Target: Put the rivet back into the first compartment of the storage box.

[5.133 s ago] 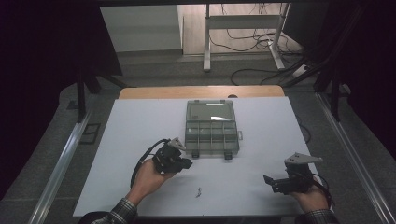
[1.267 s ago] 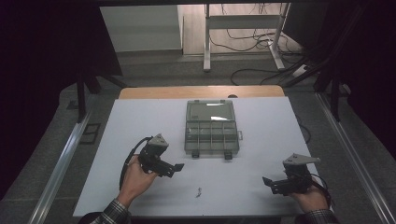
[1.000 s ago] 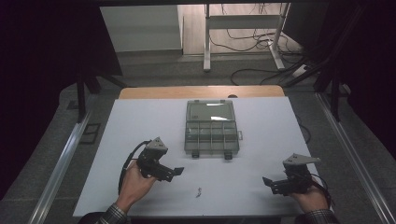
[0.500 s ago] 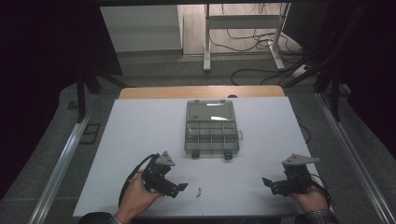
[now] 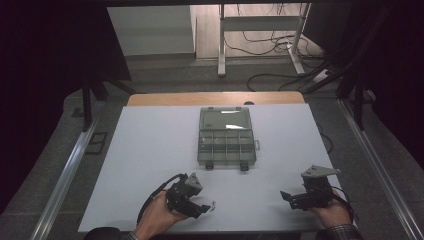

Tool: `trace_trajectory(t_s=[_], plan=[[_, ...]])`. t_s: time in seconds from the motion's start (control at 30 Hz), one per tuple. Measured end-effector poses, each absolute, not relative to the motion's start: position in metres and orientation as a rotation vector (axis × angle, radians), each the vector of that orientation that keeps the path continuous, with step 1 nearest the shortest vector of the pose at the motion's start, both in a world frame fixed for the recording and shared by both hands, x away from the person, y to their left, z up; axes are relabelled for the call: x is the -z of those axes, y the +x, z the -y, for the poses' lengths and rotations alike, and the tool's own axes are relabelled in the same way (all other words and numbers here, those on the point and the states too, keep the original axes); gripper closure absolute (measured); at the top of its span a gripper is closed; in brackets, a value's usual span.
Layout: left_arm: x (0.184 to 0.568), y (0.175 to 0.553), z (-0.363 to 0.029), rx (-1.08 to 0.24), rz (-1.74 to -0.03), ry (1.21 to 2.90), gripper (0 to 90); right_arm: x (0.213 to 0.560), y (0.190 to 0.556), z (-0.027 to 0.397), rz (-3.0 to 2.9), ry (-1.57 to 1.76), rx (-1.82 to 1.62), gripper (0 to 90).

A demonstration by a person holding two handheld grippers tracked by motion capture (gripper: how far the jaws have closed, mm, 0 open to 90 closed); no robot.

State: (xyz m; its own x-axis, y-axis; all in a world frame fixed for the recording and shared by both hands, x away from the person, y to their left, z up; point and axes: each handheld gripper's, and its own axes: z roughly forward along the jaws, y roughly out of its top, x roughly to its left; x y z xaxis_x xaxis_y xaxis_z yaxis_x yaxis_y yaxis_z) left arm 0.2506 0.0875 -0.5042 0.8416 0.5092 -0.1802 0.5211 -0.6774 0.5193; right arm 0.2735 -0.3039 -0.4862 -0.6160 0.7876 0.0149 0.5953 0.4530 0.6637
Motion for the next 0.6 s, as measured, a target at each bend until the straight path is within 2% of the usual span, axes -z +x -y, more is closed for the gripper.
trace_trajectory(t_s=[0.23, 0.6], plan=[[0.509, 0.250, -0.071, 0.086, -0.701, 2.466, 62.0, 0.487, 0.274, 0.303, -2.420, 1.176, -0.917, 0.0], [0.514, 0.250, -0.059, 0.060, -0.653, 2.550, 73.9, 0.488, 0.274, 0.303, -2.431, 1.174, -0.908, 0.0]])
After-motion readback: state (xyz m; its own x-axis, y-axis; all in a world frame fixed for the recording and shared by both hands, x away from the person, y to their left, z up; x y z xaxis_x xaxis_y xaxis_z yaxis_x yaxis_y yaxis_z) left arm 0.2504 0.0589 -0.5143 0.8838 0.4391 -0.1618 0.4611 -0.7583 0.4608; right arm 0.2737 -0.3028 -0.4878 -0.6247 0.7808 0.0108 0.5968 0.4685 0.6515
